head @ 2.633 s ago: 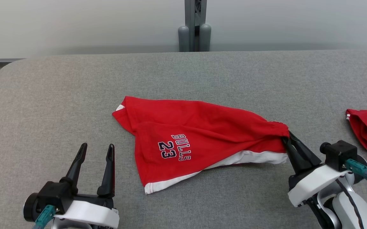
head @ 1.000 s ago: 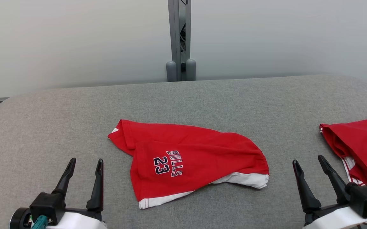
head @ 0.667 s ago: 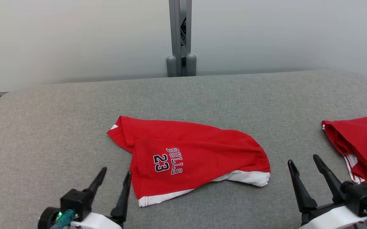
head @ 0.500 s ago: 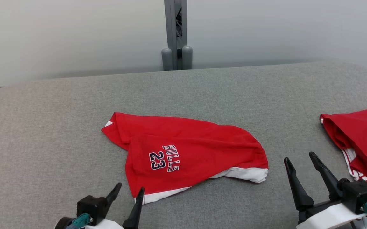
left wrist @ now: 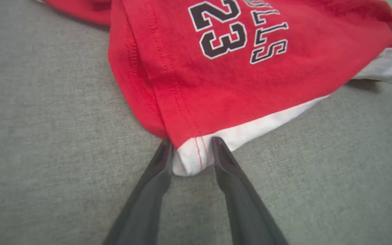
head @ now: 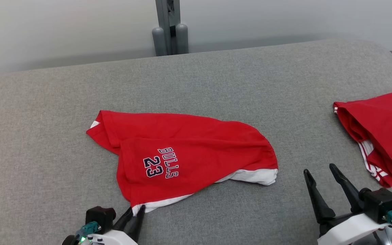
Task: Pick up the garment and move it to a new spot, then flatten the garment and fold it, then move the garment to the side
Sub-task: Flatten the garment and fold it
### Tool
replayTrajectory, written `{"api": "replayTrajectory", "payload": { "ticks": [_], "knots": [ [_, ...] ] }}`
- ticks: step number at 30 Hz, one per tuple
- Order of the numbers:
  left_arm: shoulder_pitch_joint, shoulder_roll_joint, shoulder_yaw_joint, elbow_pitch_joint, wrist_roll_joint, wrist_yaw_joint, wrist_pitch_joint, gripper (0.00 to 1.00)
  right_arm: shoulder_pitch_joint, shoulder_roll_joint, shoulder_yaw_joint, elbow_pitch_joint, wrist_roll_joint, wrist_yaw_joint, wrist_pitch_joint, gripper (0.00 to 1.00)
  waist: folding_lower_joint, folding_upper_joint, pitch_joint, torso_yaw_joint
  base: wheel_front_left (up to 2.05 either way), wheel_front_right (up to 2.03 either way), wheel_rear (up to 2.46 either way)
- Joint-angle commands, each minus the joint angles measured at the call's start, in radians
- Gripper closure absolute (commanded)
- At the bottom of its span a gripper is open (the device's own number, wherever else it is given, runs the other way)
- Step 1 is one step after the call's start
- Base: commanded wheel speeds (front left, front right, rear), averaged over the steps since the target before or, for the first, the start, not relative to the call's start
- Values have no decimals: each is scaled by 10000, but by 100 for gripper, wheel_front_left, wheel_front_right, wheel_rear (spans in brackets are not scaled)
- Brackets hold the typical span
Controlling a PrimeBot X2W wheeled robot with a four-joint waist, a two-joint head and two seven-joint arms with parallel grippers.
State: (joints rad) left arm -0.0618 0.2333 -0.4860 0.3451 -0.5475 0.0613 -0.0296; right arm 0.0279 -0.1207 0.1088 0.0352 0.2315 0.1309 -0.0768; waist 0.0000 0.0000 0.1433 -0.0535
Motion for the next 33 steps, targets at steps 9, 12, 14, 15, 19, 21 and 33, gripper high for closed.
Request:
{"api": "replayTrajectory", "payload": {
  "ticks": [9, 12, 14, 15, 19, 21, 33],
  "knots": [
    [-601, 142, 79, -219, 108, -21, -203, 100, -1121, -792, 1123, 2037, 461, -4, -104, 0, 0, 0, 394, 347, 0, 0, 0],
    [-837, 170, 10, -343, 205, -25, -166, 100, -1760, -919, 1697, 3016, 664, -4, -259, 0, 0, 0, 580, 574, 0, 0, 0],
    [-947, 159, -47, -416, 249, -20, -156, 100, -2158, -940, 2036, 3612, 896, -5, -432, 0, 0, 0, 704, 723, 0, 0, 0],
    [-986, 161, -63, -455, 280, -11, -145, 100, -2365, -956, 2201, 3925, 988, -4, -513, 0, 0, 0, 757, 775, 0, 0, 0],
    [-1142, 102, -87, -624, 320, 7, -289, 100, -2933, -1000, 2831, 4924, 1358, -5, -729, 55, 0, 0, 898, 958, 0, 0, 0],
    [-1180, 82, -56, -715, 316, 32, -410, 100, -3048, -1060, 3081, 5216, 1615, -5, -911, 100, 0, 0, 920, 1019, 0, 0, 0],
    [-1385, 1011, 1006, -3954, 617, 855, -879, 100, -2513, -1471, 1788, 1386, 2577, -5, -1832, 100, 0, 0, 282, 789, 0, 0, 0]
  ]
}}
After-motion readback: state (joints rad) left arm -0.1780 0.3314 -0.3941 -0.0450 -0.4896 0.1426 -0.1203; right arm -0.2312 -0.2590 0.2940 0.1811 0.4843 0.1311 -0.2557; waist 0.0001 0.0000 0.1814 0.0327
